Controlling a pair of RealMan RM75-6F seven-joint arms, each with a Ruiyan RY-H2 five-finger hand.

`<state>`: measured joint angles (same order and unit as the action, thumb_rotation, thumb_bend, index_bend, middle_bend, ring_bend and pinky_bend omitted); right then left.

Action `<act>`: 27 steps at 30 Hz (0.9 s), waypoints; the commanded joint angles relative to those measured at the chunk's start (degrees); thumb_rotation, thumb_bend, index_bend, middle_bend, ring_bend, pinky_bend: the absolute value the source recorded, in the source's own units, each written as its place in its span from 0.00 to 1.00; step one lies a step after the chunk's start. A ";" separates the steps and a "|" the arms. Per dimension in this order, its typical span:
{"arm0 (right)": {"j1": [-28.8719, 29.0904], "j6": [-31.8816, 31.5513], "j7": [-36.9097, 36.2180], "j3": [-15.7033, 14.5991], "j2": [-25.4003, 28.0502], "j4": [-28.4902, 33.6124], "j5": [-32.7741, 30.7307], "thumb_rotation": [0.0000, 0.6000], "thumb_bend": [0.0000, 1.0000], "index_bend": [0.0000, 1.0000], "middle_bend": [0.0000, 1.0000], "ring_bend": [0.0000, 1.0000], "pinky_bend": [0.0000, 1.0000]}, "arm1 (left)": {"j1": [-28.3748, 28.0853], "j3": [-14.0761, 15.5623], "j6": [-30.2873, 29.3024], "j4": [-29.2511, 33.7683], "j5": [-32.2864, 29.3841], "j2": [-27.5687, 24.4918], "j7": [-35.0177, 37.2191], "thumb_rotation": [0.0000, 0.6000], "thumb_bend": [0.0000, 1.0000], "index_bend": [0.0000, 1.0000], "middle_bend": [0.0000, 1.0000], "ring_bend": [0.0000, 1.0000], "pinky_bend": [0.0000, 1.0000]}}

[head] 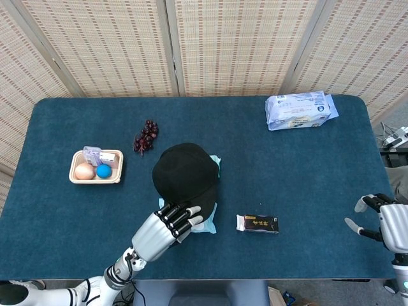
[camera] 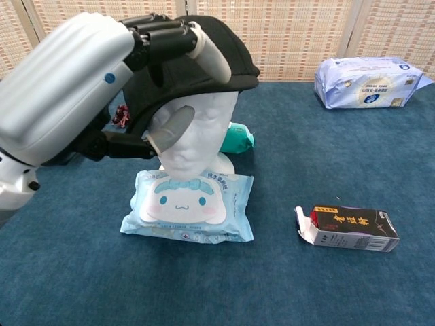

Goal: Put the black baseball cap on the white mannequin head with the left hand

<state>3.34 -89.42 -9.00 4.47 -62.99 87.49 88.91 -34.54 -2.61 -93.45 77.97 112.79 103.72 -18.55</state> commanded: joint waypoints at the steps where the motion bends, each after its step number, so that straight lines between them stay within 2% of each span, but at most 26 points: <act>1: 0.00 0.01 0.01 0.00 -0.01 0.00 0.00 1.00 0.15 0.60 0.60 0.46 0.59 | 0.19 -0.09 0.12 0.30 -0.10 -0.05 -0.02 1.00 0.44 0.24 0.32 0.27 0.44; 5: 0.00 -0.02 0.02 -0.01 -0.01 0.01 0.02 1.00 0.15 0.60 0.60 0.46 0.59 | 0.74 -0.06 -0.03 1.11 -0.12 -0.18 0.04 1.00 0.38 0.16 0.32 0.27 0.44; 15: -0.01 -0.03 0.18 -0.03 -0.03 0.08 0.08 1.00 0.15 0.60 0.60 0.46 0.59 | 2.60 0.93 -0.01 4.00 -0.09 -1.36 -0.50 1.00 0.19 0.10 0.30 0.25 0.44; 21: 0.02 0.03 0.44 -0.08 -0.08 0.13 0.13 1.00 0.15 0.60 0.60 0.46 0.59 | 4.33 2.66 1.27 8.07 -0.60 -3.53 -1.51 1.00 0.13 0.05 0.20 0.21 0.42; 27: 0.02 0.00 0.54 -0.10 -0.09 0.19 0.16 1.00 0.15 0.60 0.60 0.46 0.59 | 5.90 3.77 1.39 11.15 -0.20 -5.47 -2.02 1.00 0.11 0.03 0.16 0.19 0.41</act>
<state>3.36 -89.42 -8.46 4.38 -63.08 87.68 89.07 -28.96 0.92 -92.01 88.79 112.47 98.54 -20.45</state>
